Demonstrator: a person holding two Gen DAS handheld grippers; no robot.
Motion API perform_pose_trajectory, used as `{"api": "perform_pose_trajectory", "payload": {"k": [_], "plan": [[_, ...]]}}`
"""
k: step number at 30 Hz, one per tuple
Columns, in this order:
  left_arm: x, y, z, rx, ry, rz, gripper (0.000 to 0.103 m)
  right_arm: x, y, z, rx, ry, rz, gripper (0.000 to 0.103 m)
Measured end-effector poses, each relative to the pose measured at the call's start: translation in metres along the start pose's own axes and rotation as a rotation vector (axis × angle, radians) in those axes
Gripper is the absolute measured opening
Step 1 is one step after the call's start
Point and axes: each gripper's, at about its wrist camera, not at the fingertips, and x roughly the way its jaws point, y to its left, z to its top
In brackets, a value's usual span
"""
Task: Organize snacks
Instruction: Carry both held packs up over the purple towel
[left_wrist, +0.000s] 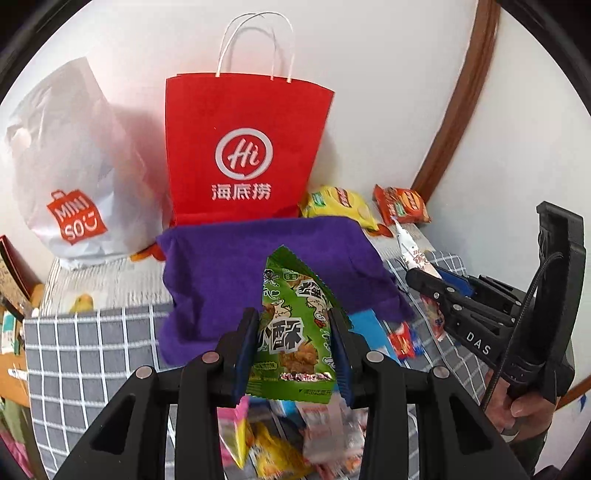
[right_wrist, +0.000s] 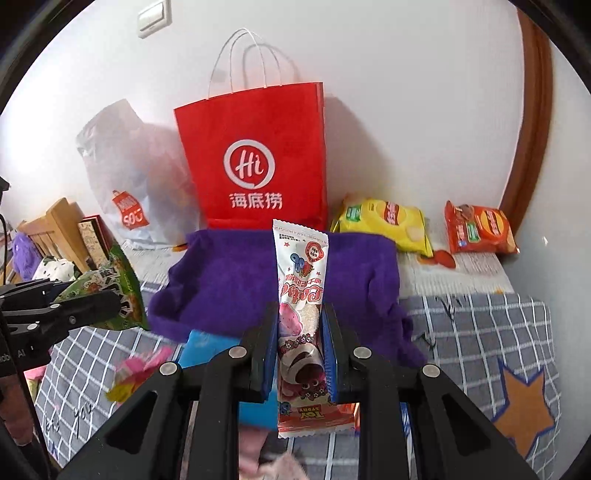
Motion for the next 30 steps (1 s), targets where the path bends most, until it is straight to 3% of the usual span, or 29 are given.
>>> {"api": "perform_pose_trajectory", "payload": {"k": [18, 30], "plan": [[0.069, 0.053, 0.062, -0.029, 0.017, 0.092, 0.035, 0.093, -0.029, 0.081, 0.022, -0.008, -0.027, 0.022], [0.129, 0.076, 0.049, -0.053, 0.118, 0.096, 0.035, 0.165, -0.041, 0.057, -0.005, 0.131, -0.022, 0.022]]}}
